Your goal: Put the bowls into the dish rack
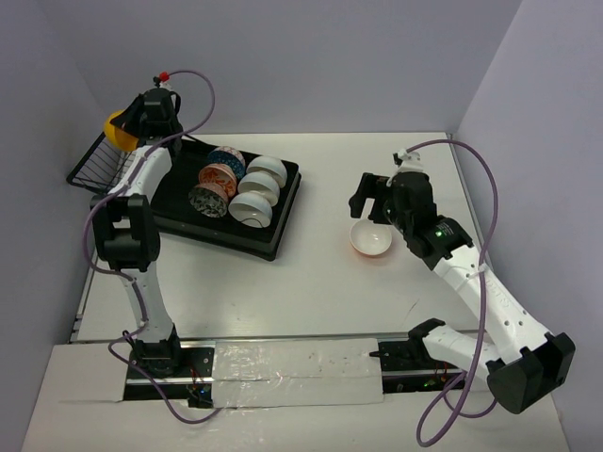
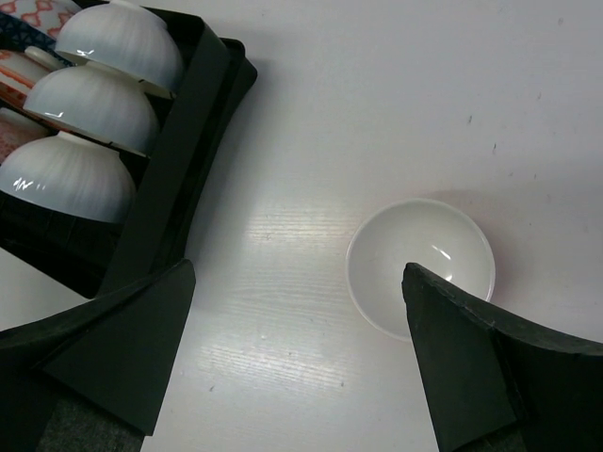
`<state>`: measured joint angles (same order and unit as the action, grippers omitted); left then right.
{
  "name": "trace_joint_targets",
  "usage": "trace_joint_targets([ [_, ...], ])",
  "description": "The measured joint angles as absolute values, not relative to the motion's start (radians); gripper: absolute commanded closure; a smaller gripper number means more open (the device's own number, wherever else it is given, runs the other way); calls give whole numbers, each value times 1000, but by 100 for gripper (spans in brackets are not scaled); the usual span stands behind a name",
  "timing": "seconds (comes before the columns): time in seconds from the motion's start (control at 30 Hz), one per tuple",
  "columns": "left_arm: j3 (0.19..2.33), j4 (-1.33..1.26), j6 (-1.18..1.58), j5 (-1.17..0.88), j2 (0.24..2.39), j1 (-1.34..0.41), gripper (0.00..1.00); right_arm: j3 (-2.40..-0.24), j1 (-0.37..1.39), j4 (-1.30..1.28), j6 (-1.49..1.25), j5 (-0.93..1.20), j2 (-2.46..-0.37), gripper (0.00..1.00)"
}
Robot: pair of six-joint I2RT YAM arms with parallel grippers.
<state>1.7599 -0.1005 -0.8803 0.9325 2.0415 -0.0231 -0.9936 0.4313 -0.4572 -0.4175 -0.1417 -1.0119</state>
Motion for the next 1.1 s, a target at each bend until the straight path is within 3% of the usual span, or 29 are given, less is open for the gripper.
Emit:
trace_joint_targets([
  [0.57,1738,-201,-948,960,2126,-75,98,-994,401,-457,-419,-147,-1024,2],
  [1.1,1670,-208,-892,1003,2119,-135,80,-955,385,-456,-426,-157,-976,2],
])
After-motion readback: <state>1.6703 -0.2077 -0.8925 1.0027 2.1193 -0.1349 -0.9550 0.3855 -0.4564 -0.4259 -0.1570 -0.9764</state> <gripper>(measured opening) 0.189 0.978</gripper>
